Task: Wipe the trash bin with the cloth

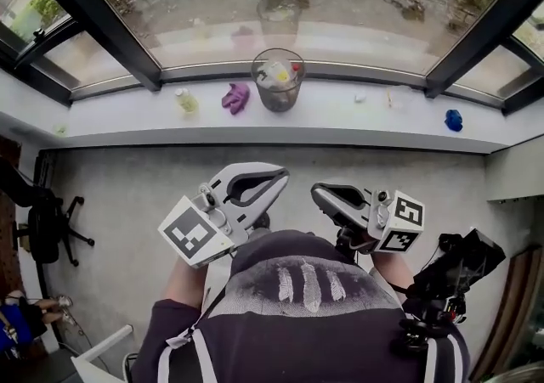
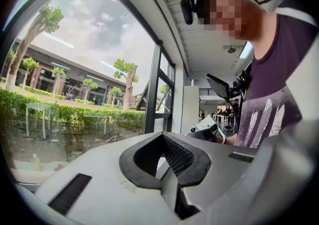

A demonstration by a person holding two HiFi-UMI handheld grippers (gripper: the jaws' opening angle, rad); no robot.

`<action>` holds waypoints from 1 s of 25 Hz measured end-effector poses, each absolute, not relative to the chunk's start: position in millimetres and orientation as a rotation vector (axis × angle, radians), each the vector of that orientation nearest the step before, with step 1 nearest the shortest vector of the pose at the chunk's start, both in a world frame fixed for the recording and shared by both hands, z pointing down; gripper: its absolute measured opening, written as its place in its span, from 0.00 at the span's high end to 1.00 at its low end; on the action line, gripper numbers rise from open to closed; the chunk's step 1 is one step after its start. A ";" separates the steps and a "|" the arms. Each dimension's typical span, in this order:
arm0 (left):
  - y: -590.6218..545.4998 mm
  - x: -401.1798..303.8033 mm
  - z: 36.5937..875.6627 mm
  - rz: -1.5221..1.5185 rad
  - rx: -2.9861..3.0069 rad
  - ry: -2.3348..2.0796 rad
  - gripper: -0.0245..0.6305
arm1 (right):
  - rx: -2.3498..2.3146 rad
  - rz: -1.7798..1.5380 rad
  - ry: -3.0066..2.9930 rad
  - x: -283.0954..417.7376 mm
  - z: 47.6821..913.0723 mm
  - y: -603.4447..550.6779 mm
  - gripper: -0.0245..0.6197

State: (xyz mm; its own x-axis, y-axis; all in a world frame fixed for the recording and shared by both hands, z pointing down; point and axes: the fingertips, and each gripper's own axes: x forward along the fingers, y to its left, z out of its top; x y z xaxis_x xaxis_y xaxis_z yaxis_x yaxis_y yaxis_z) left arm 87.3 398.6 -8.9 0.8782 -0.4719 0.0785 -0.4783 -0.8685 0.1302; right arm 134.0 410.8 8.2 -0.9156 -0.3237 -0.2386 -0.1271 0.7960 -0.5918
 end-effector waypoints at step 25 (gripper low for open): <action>302.2 -72.6 0.7 -0.180 2.840 -0.870 0.97 | -0.486 -0.977 2.790 -6.7 35.3 306.1 0.96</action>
